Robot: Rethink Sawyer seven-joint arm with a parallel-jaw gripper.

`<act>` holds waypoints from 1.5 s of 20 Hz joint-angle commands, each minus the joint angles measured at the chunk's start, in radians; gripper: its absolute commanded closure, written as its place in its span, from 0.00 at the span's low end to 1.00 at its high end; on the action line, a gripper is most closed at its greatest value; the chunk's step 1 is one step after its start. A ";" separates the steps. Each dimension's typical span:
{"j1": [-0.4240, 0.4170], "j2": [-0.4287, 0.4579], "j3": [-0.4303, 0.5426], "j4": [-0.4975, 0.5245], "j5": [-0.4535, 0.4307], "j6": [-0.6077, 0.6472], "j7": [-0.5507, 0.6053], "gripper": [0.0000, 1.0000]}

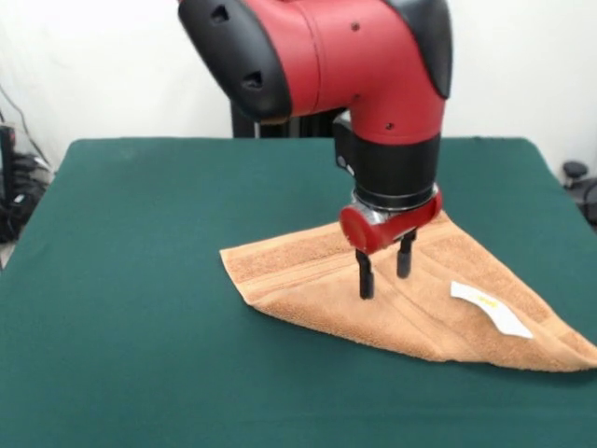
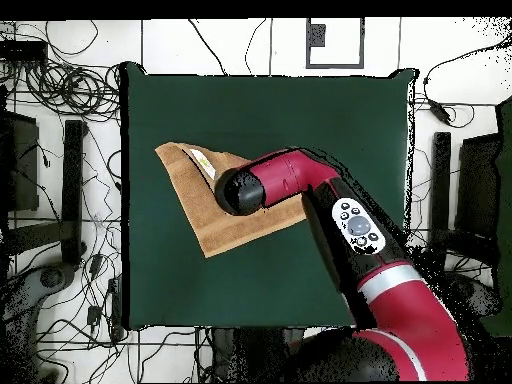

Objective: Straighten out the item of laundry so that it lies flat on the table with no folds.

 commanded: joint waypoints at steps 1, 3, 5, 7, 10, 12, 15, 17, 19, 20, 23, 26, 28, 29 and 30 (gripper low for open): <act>0.011 0.088 0.089 0.086 0.036 0.171 -0.335 0.00; 0.001 0.082 0.094 0.098 0.039 0.182 -0.342 0.00; -0.007 0.078 0.100 0.110 0.038 0.186 -0.343 0.00; -0.013 0.070 0.108 0.123 0.040 0.189 -0.336 0.00; -0.020 0.060 0.118 0.138 0.040 0.193 -0.331 0.00; -0.020 0.065 0.124 0.137 0.030 0.181 -0.331 0.00; -0.022 0.082 0.136 0.131 0.011 0.145 -0.330 0.00; -0.020 0.088 0.139 0.126 0.008 0.139 -0.324 0.00; -0.014 0.094 0.143 0.124 0.005 0.125 -0.308 0.00; -0.013 0.097 0.147 0.123 0.001 0.120 -0.307 0.00; -0.007 0.104 0.152 0.116 -0.008 0.114 -0.300 0.00; -0.007 0.111 0.150 0.115 -0.019 0.099 -0.291 0.00; -0.007 0.110 0.148 0.114 -0.028 0.095 -0.290 0.00; -0.006 0.112 0.147 0.112 -0.032 0.094 -0.291 0.00; -0.003 0.113 0.145 0.108 -0.037 0.093 -0.291 0.00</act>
